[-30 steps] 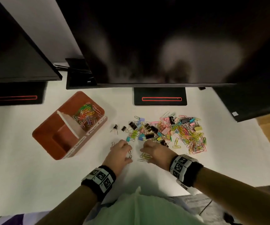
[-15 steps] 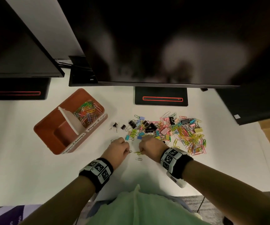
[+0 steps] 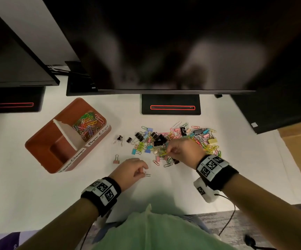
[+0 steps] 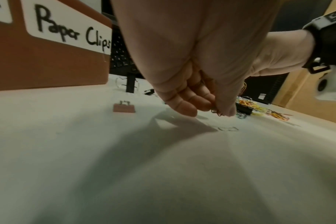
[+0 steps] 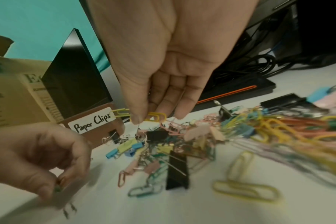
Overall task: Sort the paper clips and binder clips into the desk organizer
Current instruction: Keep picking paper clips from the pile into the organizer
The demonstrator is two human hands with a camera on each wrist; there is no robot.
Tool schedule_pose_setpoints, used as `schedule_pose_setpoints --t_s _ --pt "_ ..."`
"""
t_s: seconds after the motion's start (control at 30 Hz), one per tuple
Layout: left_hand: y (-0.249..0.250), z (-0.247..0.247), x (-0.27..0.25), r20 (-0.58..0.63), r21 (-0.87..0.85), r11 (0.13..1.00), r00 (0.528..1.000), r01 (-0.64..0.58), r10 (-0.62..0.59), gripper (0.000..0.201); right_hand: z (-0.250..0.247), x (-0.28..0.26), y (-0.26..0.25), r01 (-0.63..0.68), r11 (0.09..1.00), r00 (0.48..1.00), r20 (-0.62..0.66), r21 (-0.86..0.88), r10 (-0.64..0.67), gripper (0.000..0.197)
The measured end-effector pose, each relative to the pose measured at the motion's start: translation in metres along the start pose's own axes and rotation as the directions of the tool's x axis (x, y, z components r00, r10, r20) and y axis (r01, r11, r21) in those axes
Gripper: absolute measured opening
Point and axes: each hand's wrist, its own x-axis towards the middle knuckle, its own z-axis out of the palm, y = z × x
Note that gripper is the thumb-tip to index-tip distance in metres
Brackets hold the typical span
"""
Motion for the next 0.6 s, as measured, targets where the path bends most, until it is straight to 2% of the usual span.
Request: schedule_pose_setpoints --t_s 0.13,0.27,0.47,0.53,0.6 --pt "0.007 0.015 0.005 0.05 0.109 0.994 0.998 0.021 -0.026 0.023 0.003 -0.017 0.015 -0.012 0.998 0.989 0.147 -0.059 0.02 0.005" --pt "0.007 0.024 0.01 0.001 0.149 0.988 1.0 0.029 -0.029 0.014 0.014 -0.027 0.017 -0.02 0.992 0.972 0.23 -0.123 0.048 0.007" --pt "0.008 0.027 0.014 -0.024 0.273 0.961 0.999 -0.038 0.047 0.007 0.034 -0.021 0.016 -0.047 0.98 0.983 0.167 -0.195 0.08 0.017" --pt "0.008 0.025 0.014 -0.033 0.255 0.966 0.999 -0.034 0.044 0.006 0.038 -0.02 0.017 -0.043 0.98 0.986 0.152 -0.193 0.073 0.019" --pt "0.009 0.024 0.015 -0.043 0.202 0.979 0.999 -0.001 0.01 0.014 0.042 -0.018 0.018 -0.029 0.98 0.991 0.125 -0.198 0.055 0.02"
